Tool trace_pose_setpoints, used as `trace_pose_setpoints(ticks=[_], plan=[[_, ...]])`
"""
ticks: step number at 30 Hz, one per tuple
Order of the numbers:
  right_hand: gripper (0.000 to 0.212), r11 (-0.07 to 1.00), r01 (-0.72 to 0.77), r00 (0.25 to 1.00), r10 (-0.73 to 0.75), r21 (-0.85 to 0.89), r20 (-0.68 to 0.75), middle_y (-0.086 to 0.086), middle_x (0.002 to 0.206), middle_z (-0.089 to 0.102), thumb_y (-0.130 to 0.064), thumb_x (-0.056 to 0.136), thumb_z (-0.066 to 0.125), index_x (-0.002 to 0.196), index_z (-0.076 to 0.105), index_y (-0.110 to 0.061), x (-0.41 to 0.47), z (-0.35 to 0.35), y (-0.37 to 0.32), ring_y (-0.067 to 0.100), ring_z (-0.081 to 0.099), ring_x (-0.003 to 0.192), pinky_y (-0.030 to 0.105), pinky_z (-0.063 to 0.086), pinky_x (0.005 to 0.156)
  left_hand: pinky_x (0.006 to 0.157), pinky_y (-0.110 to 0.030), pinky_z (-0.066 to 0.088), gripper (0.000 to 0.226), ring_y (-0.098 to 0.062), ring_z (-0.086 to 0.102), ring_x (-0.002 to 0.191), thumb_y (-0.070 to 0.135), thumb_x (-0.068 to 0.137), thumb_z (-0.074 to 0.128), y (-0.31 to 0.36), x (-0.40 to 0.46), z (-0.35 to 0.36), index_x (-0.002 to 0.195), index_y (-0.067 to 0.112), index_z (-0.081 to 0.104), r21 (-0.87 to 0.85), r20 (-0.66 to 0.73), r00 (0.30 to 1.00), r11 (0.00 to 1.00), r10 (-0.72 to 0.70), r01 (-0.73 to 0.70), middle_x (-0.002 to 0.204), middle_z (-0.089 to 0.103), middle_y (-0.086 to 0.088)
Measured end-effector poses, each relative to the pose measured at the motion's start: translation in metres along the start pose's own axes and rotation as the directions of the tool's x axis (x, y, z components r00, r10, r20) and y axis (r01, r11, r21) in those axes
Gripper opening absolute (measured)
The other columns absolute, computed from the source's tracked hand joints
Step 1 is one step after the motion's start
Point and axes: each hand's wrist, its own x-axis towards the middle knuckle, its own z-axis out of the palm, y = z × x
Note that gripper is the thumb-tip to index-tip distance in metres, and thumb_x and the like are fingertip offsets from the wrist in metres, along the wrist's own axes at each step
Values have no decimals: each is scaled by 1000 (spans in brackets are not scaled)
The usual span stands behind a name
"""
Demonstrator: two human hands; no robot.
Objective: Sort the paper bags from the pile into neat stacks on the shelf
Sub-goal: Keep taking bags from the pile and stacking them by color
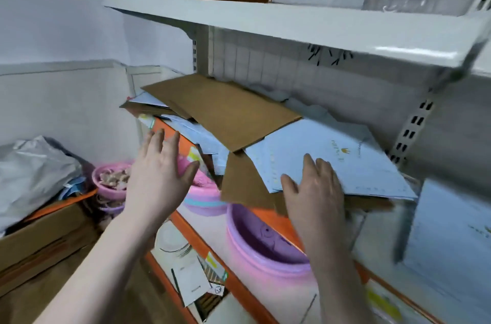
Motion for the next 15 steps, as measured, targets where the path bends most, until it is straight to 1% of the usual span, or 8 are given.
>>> trace_pose_setpoints(ticks=[2,5,7,9,12,15], plan=[[58,999,-33,999,33,-4,6,20,136,45,-32,91,55,139,40,-3,14,14,-36,35,38,128,41,29,106,113,-43,17,66,-37,20,141,31,86,64,-28,37,3,140,2,39,-18,25,998,998,53,-52,148,30,-25],[58,996,-62,998,63,-62,0,17,137,45,-36,93,51,140,39,-5,34,30,-80,30,39,129,38,31,107,114,-41,16,65,-36,21,140,33,87,62,-63,87,6,140,3,40,-21,60,995,996,85,-84,148,30,-24],[55,994,-87,996,86,-72,-27,19,132,50,-35,91,55,135,45,-2,45,39,-102,32,44,124,41,35,104,113,-45,19,63,-41,26,137,32,86,64,-82,117,11,137,0,44,-20,66,990,992,122,-121,144,35,-28],[55,989,-124,992,123,-81,-27,20,131,50,-35,91,55,133,47,-1,55,48,-118,34,44,123,42,35,103,112,-46,21,63,-43,27,137,34,87,63,-95,143,18,136,0,45,-31,87,986,990,143,-140,143,36,-30],[58,974,-165,984,173,-157,36,15,138,41,-42,94,45,139,37,-7,73,59,-131,30,37,129,38,30,106,110,-47,24,62,-43,30,135,41,90,57,-106,175,34,133,-1,48,-53,94,979,983,182,-178,140,38,-31],[60,957,-182,976,205,-227,80,11,143,34,-47,96,37,143,29,-12,90,67,-138,28,31,133,37,28,109,113,-42,19,64,-38,25,138,43,90,55,-107,201,50,136,1,44,-89,134,972,979,193,-182,144,35,-27]])
